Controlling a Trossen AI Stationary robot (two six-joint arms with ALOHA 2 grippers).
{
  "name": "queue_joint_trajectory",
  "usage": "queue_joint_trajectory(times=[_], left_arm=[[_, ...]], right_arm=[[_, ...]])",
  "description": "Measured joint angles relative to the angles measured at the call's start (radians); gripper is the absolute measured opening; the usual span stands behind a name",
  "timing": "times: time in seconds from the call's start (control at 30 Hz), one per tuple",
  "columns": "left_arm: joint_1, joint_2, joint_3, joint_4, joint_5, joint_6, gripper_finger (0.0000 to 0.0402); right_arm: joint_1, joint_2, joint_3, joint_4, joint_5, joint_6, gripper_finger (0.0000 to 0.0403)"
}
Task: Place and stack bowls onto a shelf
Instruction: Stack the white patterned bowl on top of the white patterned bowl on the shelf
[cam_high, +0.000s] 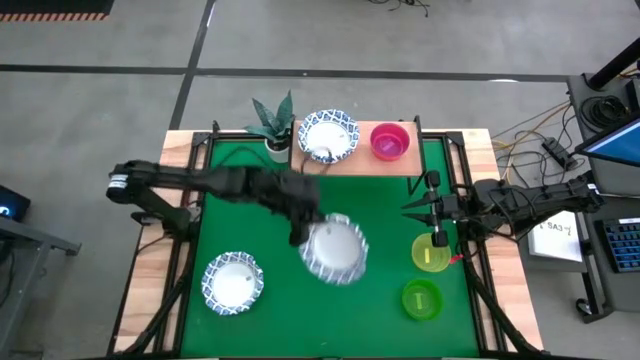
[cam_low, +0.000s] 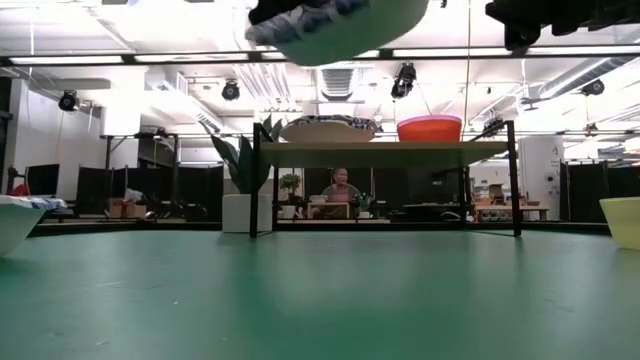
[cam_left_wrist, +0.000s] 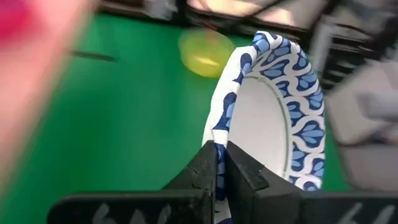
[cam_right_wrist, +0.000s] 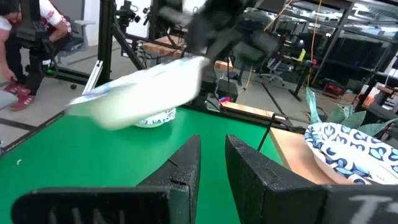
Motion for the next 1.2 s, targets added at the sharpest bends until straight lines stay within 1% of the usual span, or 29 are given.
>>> queue_joint_trajectory(times=[0.13,0.27,0.37,0.57,0.73,0.93,1.2], left_arm=[[0.081,0.006,0.168,-0.143,-0.086,0.066,0.0001],[0.194,0.006,0.300,-0.227,-0.097,0.111,0.0001],[0.296,0.006,0.347,-0.241,-0.098,0.124,0.0001],[0.504,0.022,0.372,-0.240,-0.097,0.090,0.0001],[0.608,0.065,0.372,-0.239,-0.077,0.074,0.0001],[0.667,0.123,0.381,-0.240,0.069,0.081,0.0003],[0.673,0.165,0.383,-0.235,0.070,0.092,0.0021]], right_arm=[[0.000,-0.001,0.000,0.000,0.000,0.003,0.0063],[0.000,-0.001,0.000,0.000,0.000,0.019,0.0063],[0.000,-0.001,0.000,0.000,0.000,0.026,0.0063],[0.000,0.000,0.000,0.000,0.000,0.046,0.0063],[0.000,0.000,0.000,-0.008,0.000,0.046,0.0063],[0.000,0.000,0.000,-0.008,0.000,0.046,0.0063],[0.000,0.000,0.000,-0.009,0.000,0.045,0.0063]])
